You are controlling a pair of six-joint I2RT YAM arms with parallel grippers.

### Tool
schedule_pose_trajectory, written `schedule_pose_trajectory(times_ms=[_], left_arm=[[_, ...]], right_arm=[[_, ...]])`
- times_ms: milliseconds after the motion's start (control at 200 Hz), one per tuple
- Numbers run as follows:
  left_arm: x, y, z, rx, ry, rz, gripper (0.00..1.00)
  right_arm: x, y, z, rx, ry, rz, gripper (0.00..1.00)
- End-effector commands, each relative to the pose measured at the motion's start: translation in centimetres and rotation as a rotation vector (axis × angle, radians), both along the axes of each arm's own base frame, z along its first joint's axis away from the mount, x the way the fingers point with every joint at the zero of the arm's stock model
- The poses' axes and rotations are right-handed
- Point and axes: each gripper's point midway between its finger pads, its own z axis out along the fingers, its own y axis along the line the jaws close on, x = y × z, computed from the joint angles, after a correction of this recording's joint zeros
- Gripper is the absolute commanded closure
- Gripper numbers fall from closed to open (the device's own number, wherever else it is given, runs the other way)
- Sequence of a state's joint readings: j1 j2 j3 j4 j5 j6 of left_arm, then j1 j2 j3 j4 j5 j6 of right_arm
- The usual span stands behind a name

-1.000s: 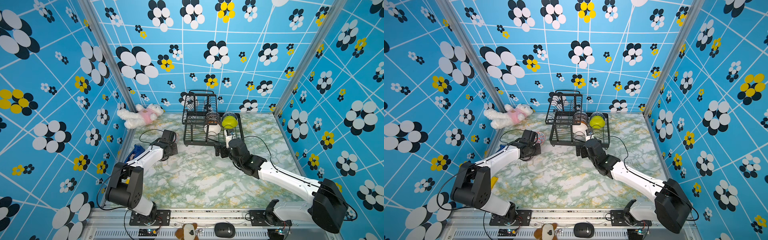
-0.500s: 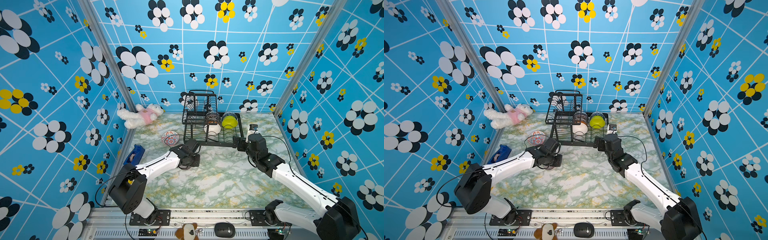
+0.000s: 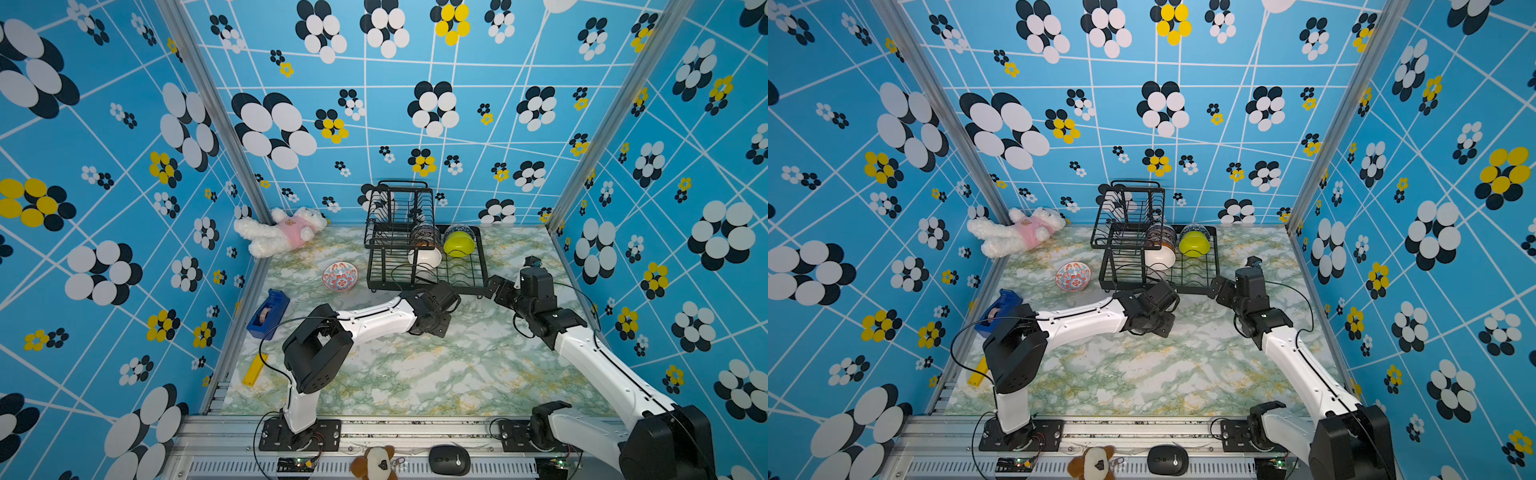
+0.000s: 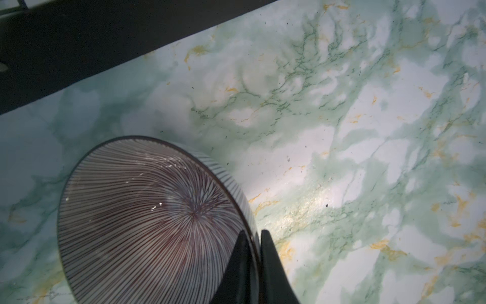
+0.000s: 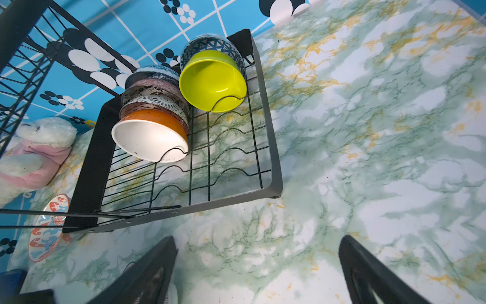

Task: Load bowls into a dish rack
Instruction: Place the bowl at the center of the table.

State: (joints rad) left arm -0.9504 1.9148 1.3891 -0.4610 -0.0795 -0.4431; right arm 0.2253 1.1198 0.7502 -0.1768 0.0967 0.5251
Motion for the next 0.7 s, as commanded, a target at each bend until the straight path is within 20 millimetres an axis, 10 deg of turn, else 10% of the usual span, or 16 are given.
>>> schedule_pose_trajectory(times_ms=[0,390,540,695], left_arm=[[0.2,-0.2,-0.6,0.049,-0.008,-0.029,0.84],[0.9,-1.5,4.3,-0.043,-0.068,-0.076,0.34],[1.5,1.1,9.2,-0.096,-0.177,-0.053,0.0],[1.7,5.1,11.2,-0.177,-0.212,0.011,0.01]], right_arm=[[-0.5,0.6,-0.9,0.055,0.041,0.023,0.0],[0.2,0.9,-1.1,0.102,0.063,0.038,0.0],[0.2,1.5,-1.6,0.119,0.082,0.063,0.0],[0.2,2.5,-3.2,0.022,0.13,0.071,0.0]])
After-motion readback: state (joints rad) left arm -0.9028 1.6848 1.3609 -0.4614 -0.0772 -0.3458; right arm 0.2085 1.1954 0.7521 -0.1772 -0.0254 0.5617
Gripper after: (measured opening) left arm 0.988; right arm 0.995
